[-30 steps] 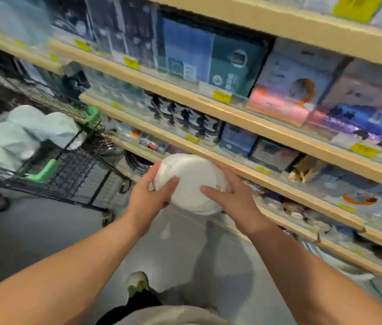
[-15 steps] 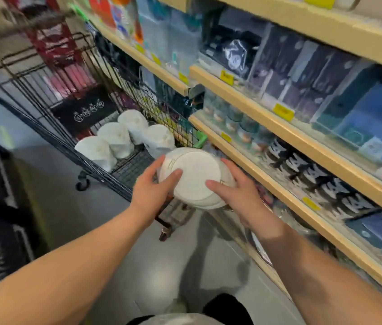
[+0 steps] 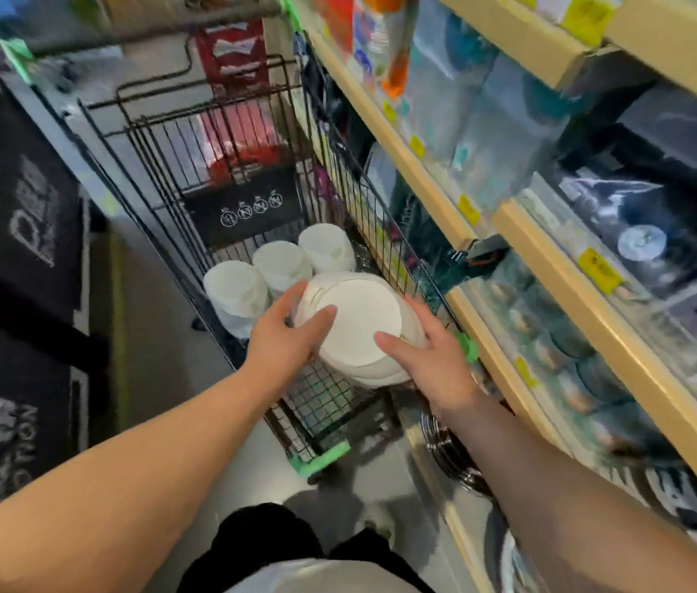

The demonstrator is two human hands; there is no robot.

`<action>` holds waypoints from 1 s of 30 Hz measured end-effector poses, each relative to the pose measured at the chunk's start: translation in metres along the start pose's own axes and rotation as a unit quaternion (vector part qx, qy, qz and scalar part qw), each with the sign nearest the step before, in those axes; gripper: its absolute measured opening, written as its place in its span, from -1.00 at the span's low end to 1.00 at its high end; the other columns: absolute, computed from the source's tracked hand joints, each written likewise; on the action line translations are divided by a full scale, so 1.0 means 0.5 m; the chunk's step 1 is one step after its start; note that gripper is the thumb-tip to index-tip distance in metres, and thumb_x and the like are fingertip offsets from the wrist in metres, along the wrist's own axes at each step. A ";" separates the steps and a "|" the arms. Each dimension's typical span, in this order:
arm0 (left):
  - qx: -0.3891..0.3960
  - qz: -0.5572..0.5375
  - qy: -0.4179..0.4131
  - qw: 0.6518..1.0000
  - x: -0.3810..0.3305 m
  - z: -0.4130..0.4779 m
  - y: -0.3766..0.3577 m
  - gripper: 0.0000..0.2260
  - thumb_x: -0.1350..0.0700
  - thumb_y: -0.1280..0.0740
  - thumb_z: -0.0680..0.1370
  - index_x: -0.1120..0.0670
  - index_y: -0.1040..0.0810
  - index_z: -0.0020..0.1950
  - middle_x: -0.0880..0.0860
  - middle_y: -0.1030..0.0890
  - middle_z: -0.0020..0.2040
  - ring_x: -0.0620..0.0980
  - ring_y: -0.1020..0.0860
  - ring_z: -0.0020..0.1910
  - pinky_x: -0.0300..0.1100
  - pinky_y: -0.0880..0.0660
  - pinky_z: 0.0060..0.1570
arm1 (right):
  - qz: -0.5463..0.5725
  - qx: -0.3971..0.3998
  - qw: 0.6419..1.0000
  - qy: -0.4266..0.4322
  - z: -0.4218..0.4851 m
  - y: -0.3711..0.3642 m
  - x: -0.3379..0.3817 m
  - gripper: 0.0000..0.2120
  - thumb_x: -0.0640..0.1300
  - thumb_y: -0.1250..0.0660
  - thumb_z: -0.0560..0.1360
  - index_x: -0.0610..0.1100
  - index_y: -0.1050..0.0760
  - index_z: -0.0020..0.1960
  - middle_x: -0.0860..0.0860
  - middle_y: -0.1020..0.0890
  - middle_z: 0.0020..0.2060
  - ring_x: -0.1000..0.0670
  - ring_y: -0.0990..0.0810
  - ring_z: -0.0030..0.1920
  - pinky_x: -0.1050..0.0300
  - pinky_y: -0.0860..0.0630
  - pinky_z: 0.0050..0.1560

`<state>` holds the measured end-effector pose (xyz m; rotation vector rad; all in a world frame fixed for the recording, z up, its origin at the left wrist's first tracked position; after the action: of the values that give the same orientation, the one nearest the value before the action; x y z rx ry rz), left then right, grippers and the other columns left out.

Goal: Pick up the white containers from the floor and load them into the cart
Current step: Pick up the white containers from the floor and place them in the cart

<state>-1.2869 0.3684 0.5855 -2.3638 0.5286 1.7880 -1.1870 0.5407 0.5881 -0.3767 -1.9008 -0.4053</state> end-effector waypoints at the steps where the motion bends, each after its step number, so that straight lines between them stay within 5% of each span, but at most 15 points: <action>1: -0.005 0.007 0.006 1.000 0.002 0.021 0.006 -0.51 -0.07 -0.46 0.45 -0.12 -0.44 0.35 -0.24 -0.56 0.10 -0.12 -0.58 0.07 -0.04 -0.58 0.09 | -0.003 -0.003 1.000 -0.012 0.023 -0.011 -0.002 -0.27 -0.04 -0.55 0.30 0.08 -0.35 0.40 0.02 -0.51 0.26 -0.05 -0.48 0.26 -0.07 -0.47 0.28; 5: -0.003 0.046 0.036 0.998 0.012 0.125 0.040 -0.54 -0.02 -0.44 0.48 -0.05 -0.46 0.36 -0.24 -0.54 0.05 -0.11 -0.57 0.04 0.00 -0.57 0.11 | -0.026 -0.007 0.998 -0.063 0.104 -0.064 -0.017 -0.33 -0.04 -0.50 0.37 0.11 -0.32 0.41 0.04 -0.47 0.23 -0.04 -0.46 0.22 -0.02 -0.48 0.23; 11: 0.044 0.141 0.093 0.985 0.063 0.290 0.070 -0.28 -0.35 -0.38 0.27 -0.16 -0.39 0.39 0.02 -0.54 0.28 0.09 -0.56 0.18 0.12 -0.55 0.13 | 0.043 -0.067 0.988 -0.135 0.209 -0.163 -0.060 -0.30 -0.04 -0.50 0.36 0.10 -0.30 0.42 0.03 -0.37 0.36 -0.05 -0.39 0.32 -0.13 -0.38 0.35; 16: 0.096 0.208 0.101 0.968 0.123 0.380 0.057 -0.39 -0.22 -0.33 0.49 -0.07 -0.26 0.48 0.02 -0.50 0.35 0.05 -0.48 0.29 0.04 -0.42 0.32 | 0.070 -0.106 0.972 -0.196 0.279 -0.204 -0.124 -0.15 0.16 -0.52 0.13 0.27 -0.29 0.37 0.02 -0.36 0.37 -0.10 -0.38 0.33 -0.21 -0.39 0.32; 19: 0.110 0.205 0.135 0.963 0.170 0.415 0.034 -0.43 -0.07 -0.31 0.56 -0.01 -0.21 0.52 0.08 -0.42 0.42 0.07 -0.45 0.34 -0.07 -0.41 0.31 | 0.105 -0.126 0.964 -0.211 0.305 -0.214 -0.176 -0.32 0.01 -0.55 0.23 0.29 -0.37 0.27 0.00 -0.45 0.29 -0.08 -0.44 0.26 -0.18 -0.43 0.29; 22: 0.099 0.208 0.150 0.962 0.218 0.443 0.018 -0.45 -0.01 -0.33 0.56 0.00 -0.24 0.51 0.10 -0.43 0.41 0.11 -0.44 0.35 -0.03 -0.43 0.30 | 0.084 -0.120 0.965 -0.218 0.326 -0.222 -0.219 -0.44 0.09 -0.53 0.17 0.42 -0.40 0.08 0.04 -0.48 0.26 -0.08 -0.44 0.26 -0.20 -0.41 0.30; 27: 0.097 0.225 0.159 0.956 0.294 0.464 0.015 -0.50 0.05 -0.33 0.57 0.04 -0.27 0.48 0.03 -0.48 0.27 -0.02 -0.47 0.16 -0.30 -0.46 -0.08 | 0.066 -0.119 0.971 -0.199 0.349 -0.222 -0.290 -0.42 -0.14 -0.49 0.36 0.18 -0.37 0.28 0.07 -0.49 0.25 -0.01 -0.43 0.28 -0.09 -0.36 0.36; 30: 0.108 0.253 0.150 0.950 0.317 0.470 0.012 -0.51 0.03 -0.32 0.57 0.05 -0.29 0.47 0.08 -0.49 0.31 0.00 -0.47 0.20 -0.17 -0.42 0.12 | 0.068 -0.118 0.969 -0.206 0.351 -0.224 -0.324 -0.32 -0.11 -0.51 0.34 0.11 -0.34 0.39 0.08 -0.46 0.30 0.00 -0.42 0.31 -0.12 -0.38 0.36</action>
<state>-1.4641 0.4043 0.3672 -2.5040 1.4024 1.4173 -1.3253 0.5086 0.3657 -0.7962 -2.2176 -0.4904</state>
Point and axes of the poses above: each hand's wrist, its own z-axis towards the middle knuckle, its own y-axis out of the back of the hand, x = y × z, the point moved 3 cm from there along z, towards the middle knuckle
